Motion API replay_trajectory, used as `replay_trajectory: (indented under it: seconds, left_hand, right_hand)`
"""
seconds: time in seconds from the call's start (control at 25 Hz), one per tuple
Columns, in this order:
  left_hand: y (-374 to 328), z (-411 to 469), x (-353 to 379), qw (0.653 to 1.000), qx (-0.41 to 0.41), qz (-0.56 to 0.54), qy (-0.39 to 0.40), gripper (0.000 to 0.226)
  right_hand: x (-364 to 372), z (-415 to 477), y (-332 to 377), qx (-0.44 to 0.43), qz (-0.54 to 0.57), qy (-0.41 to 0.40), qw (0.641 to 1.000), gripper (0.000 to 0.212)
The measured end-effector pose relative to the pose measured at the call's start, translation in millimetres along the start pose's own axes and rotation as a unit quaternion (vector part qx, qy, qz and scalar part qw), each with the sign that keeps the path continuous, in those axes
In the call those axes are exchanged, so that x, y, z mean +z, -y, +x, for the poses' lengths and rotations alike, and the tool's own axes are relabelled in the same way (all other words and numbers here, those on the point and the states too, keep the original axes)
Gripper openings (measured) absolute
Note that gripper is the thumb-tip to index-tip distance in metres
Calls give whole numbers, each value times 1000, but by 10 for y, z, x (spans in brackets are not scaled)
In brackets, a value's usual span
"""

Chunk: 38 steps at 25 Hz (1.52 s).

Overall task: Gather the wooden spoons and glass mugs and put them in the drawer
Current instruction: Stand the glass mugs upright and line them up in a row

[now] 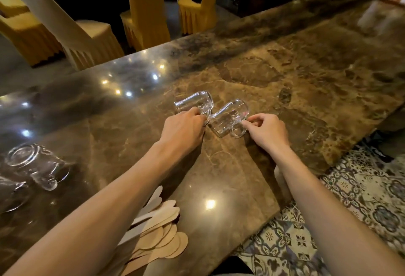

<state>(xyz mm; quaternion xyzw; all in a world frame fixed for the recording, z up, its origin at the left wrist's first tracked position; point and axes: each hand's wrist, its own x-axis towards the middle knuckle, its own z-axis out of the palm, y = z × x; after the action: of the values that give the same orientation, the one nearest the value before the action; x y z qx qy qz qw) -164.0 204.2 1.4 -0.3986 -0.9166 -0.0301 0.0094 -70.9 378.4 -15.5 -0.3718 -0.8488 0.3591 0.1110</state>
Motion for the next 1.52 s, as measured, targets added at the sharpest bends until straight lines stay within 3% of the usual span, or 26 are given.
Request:
replay_trajectory:
  seconds: [0.2, 0.48, 0.6, 0.84, 1.0, 1.2, 1.36, 1.52]
  left_hand:
    - [-18, 125, 111, 999, -17, 33, -27, 18]
    - [-78, 243, 141, 998, -45, 35, -32, 20]
    - [-87, 261, 122, 998, -50, 19, -29, 31]
    - [-75, 246, 86, 997, -48, 15, -52, 27]
    - [-3, 247, 62, 995, -62, -19, -81, 25]
    - [101, 214, 42, 987, -75, -77, -121, 28]
    - [190, 202, -40, 971, -128, -164, -121, 23]
    - [323, 132, -114, 937, -180, -270, -134, 18]
  right_hand:
    - [-4, 63, 25, -9, -35, 40, 999, 24]
    - [-80, 128, 73, -5, -29, 82, 996, 17]
    - [-90, 131, 85, -1, -28, 91, 995, 18]
    - [-103, 135, 119, 13, -27, 112, 993, 19]
    - [-98, 148, 121, 47, 86, 141, 985, 15]
    - [-71, 89, 65, 127, 284, 223, 924, 12]
    - [-75, 58, 104, 170, 368, 253, 879, 14]
    - [-50, 4, 144, 167, 385, 254, 871, 15]
